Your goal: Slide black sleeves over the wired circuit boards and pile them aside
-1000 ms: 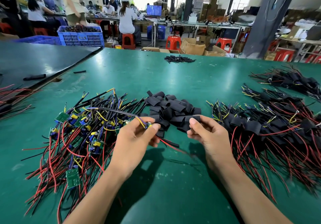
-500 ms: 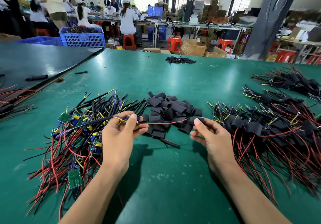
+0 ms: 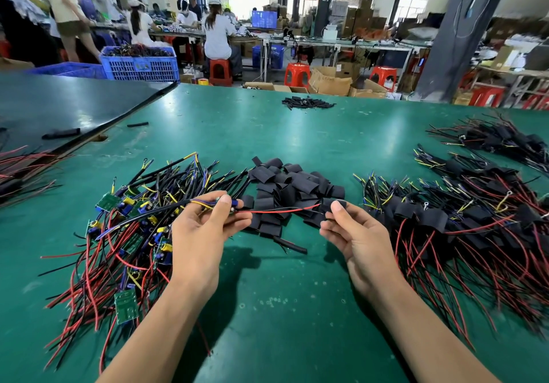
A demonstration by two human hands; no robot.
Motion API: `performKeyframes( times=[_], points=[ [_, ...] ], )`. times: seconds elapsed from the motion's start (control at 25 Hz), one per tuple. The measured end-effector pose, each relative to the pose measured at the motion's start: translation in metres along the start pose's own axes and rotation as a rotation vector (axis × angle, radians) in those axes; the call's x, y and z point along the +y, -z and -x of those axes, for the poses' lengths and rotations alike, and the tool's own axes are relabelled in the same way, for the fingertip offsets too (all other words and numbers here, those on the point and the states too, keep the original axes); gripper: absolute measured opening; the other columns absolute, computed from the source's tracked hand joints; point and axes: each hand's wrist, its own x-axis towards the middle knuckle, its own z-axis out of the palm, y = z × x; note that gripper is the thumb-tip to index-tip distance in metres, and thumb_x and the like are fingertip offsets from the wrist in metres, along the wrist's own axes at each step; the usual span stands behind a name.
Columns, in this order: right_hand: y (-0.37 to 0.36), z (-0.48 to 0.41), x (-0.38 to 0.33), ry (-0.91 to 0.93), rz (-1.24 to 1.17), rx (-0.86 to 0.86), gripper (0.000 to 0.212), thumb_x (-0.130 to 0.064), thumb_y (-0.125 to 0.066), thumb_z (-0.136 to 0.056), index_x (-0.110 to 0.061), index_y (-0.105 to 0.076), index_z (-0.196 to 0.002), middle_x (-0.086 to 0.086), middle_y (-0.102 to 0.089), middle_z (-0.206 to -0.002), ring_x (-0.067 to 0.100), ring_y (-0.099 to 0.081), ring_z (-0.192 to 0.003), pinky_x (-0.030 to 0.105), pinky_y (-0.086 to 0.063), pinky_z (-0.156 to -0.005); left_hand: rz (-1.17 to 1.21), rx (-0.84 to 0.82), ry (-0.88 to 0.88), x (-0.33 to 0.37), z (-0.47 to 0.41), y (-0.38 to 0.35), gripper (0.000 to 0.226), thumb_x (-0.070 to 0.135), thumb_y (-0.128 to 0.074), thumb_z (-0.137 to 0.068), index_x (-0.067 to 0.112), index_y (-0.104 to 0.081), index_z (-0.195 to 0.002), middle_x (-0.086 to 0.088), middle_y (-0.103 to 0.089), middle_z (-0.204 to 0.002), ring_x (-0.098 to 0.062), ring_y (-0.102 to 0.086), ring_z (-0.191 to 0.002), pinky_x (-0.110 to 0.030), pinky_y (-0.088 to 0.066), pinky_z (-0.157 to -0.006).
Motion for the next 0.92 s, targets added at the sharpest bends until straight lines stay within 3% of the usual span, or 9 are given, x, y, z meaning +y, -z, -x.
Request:
performKeyframes(
  times=[0.32,0.56,0.92],
  points=[
    [-0.0048,0.0049,-0.0057,-0.104,-0.048,-0.161,0.02,-0.02,-0.073,-0.074,-0.008,-0.07,-0.09,0.007,-0.07,-0.077,0.015,-0.065,-0.061,0.025,-0.058,-0.06,0.026,0.021,0.009,0.0001,-0.0041,0.0037,0.007,0.008,-0.056,-0.099,0.005,-0.062,-0.096,-0.012,-0.071,-0.081,-0.027,-0.072,-0.07,-0.028,-0.06,-0.069],
    [-0.0031,0.0057,-0.0066,-0.077,-0.016,-0.226,0.03,-0.019,-0.07,-0.077,-0.006,-0.072,-0.103,0.007,-0.067,-0.081,0.016,-0.063,-0.063,0.026,-0.057,-0.064,0.039,0.034,0.01,0.0007,-0.0043,0.0047,0.01,0.008,-0.057,-0.099,0.007,-0.063,-0.092,-0.012,-0.072,-0.08,-0.026,-0.072,-0.07,-0.027,-0.059,-0.069],
    [-0.0005,0.0048,-0.0055,-0.061,0.018,-0.274,0.035,-0.018,-0.068,-0.077,-0.004,-0.069,-0.109,0.008,-0.064,-0.082,0.017,-0.059,-0.064,0.027,-0.056,-0.065,0.047,0.048,0.027,0.002,-0.0057,0.0059,0.01,0.009,-0.057,-0.099,0.0,-0.062,-0.099,-0.013,-0.072,-0.081,-0.027,-0.072,-0.072,-0.027,-0.06,-0.07]
  ],
)
